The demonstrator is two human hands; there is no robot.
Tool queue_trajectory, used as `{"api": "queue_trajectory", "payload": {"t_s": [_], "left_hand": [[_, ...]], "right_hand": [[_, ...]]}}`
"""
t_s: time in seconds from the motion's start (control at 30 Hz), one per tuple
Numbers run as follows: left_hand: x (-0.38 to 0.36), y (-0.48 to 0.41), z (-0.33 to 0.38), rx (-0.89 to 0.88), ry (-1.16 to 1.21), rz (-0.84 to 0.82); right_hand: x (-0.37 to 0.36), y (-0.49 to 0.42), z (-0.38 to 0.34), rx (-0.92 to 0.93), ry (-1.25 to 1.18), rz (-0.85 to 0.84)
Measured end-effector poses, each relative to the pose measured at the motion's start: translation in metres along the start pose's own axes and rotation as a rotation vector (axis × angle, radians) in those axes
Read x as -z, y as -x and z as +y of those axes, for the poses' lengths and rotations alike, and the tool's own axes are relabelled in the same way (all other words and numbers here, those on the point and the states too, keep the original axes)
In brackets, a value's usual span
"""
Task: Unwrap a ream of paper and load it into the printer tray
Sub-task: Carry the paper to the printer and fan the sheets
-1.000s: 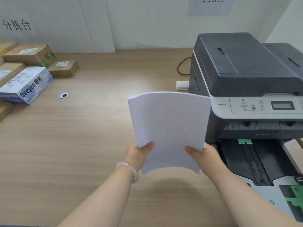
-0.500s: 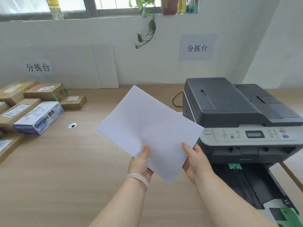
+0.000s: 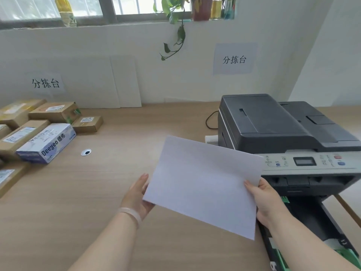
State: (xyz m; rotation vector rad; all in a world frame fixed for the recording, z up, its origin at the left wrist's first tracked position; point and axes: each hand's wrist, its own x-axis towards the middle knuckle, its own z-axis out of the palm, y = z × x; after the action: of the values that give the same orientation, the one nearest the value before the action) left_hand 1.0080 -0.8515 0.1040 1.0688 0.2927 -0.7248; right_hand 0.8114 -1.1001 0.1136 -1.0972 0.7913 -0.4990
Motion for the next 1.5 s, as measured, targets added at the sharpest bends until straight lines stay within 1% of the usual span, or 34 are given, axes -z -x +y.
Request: {"api": "queue_trajectory", "payload": {"t_s": [0.1,0.13,0.2,0.27,0.37,0.47,0.57,0.67,0.73,0.8,0.87,0.97,1.07,1.2,1.27,1.37,1.5], "left_hand": [[0.009,-0.002,0.010,0.173,-0.479,-0.123],[0.010,-0.003,0.010,0.221,-0.594,-0.154],[0.010,-0.005,0.006,0.258,-0.762,-0.177],[0.009,-0.008,-0.005,0.215,-0.826,-0.148],[0.002,-0.006,-0.029,0.054,-0.817,-0.095],[0.000,-0.010,-0.050,-0.059,-0.708,-0.028],[0.006,-0.018,-0.068,-0.081,-0.660,0.015],[0.013,-0.017,-0.092,-0.060,-0.625,-0.015],[0.020,-0.015,-0.110,-0.061,-0.660,-0.026],[0.023,-0.015,-0.120,-0.110,-0.768,0.036],[0.021,-0.017,-0.120,-0.131,-0.818,0.108],[0.018,-0.021,-0.113,-0.145,-0.830,0.107],[0.021,-0.027,-0.114,-0.098,-0.819,0.096],[0.019,-0.025,-0.113,-0.100,-0.855,0.148],[0.015,-0.020,-0.103,-0.111,-0.823,0.167],[0.014,-0.010,-0.077,-0.139,-0.718,0.181],[0.018,0.006,-0.033,-0.209,-0.496,0.132]], "right_hand": [[0.012,0.002,0.004,-0.057,0.073,-0.021],[0.014,0.002,0.006,-0.074,0.102,-0.035],[0.016,0.002,0.011,-0.092,0.154,-0.076],[0.015,0.002,0.016,-0.094,0.191,-0.104],[0.013,0.001,0.023,-0.067,0.223,-0.090],[0.015,0.000,0.029,-0.020,0.287,-0.070],[0.019,0.002,0.042,-0.001,0.319,-0.014],[0.018,0.007,0.068,-0.034,0.481,-0.016],[0.019,0.010,0.087,-0.094,0.571,-0.018],[0.019,0.015,0.097,-0.133,0.608,0.000],[0.019,0.016,0.096,-0.123,0.627,0.005],[0.019,0.013,0.088,-0.109,0.611,0.006],[0.023,0.010,0.091,-0.139,0.614,-0.016],[0.021,0.012,0.094,-0.152,0.625,0.006],[0.014,0.013,0.080,-0.109,0.651,0.011],[0.000,0.010,0.045,0.017,0.678,-0.017],[-0.020,0.015,-0.010,0.162,0.512,-0.165]]}}
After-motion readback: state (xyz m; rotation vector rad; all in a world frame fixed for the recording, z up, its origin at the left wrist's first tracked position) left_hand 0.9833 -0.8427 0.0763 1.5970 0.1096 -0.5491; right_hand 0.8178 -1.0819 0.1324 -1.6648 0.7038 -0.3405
